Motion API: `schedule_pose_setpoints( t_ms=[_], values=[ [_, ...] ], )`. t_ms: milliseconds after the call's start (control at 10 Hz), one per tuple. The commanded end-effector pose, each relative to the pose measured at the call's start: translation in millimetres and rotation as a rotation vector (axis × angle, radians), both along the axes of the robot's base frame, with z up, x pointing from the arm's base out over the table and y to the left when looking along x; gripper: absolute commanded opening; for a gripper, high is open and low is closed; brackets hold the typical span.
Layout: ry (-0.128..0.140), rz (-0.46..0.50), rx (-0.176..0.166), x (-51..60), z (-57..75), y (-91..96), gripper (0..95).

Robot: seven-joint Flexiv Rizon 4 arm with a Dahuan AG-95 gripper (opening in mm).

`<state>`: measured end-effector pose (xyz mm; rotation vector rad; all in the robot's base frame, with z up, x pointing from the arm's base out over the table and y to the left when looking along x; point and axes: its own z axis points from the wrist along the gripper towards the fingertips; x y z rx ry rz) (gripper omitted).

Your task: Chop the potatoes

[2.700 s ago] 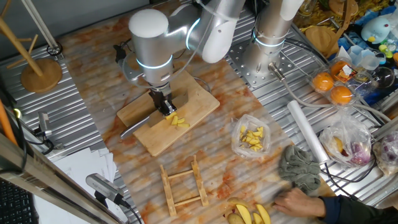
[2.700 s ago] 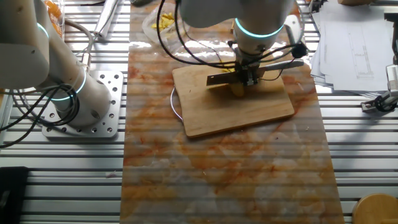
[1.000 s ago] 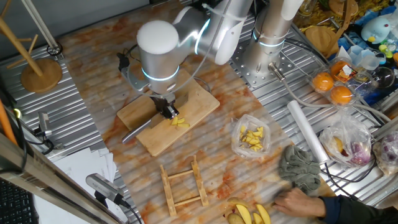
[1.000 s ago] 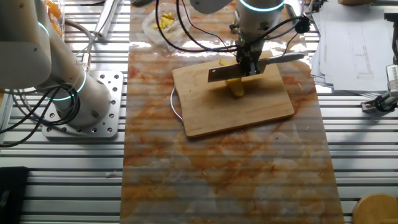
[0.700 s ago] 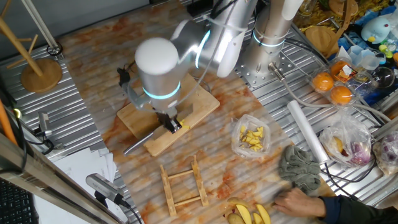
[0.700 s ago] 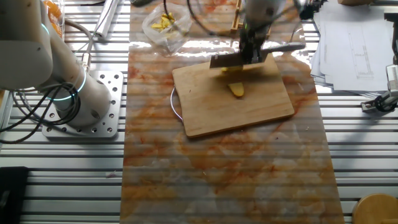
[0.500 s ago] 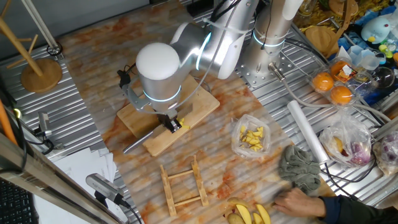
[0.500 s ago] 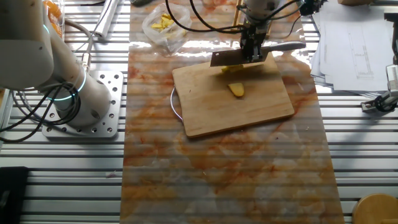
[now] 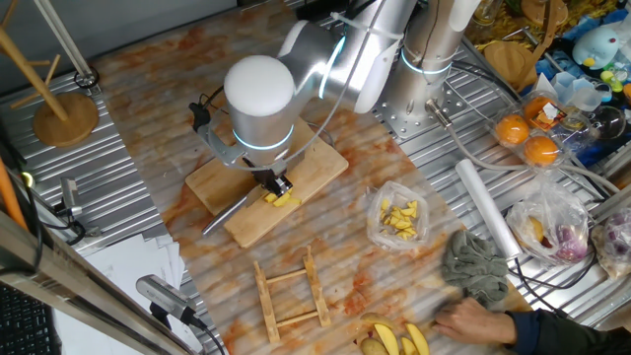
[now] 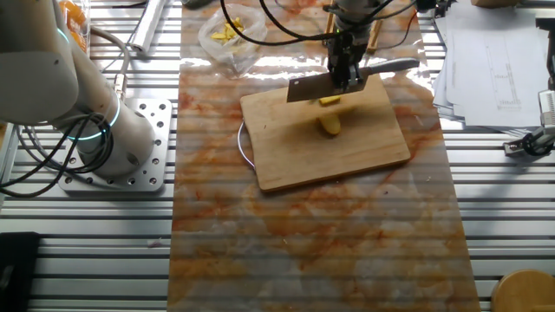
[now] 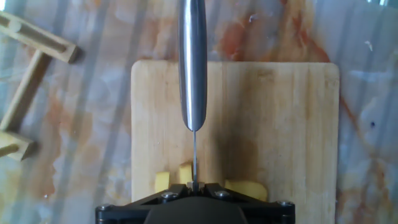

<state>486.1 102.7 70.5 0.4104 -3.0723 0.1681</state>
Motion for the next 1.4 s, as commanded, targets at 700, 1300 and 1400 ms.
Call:
schedule_pose_setpoints(
  t_ms=[700,1300,1400],
  values=[
    [-0.016,-0.129,-0.055,-0.4,0.0,1.1,0.0],
    [-0.054,-0.116,-0.011,-9.8,9.4,-63.4,0.0],
    [-0.052,-0.125,0.006,-10.3,9.5,-64.3,0.0]
  ],
)
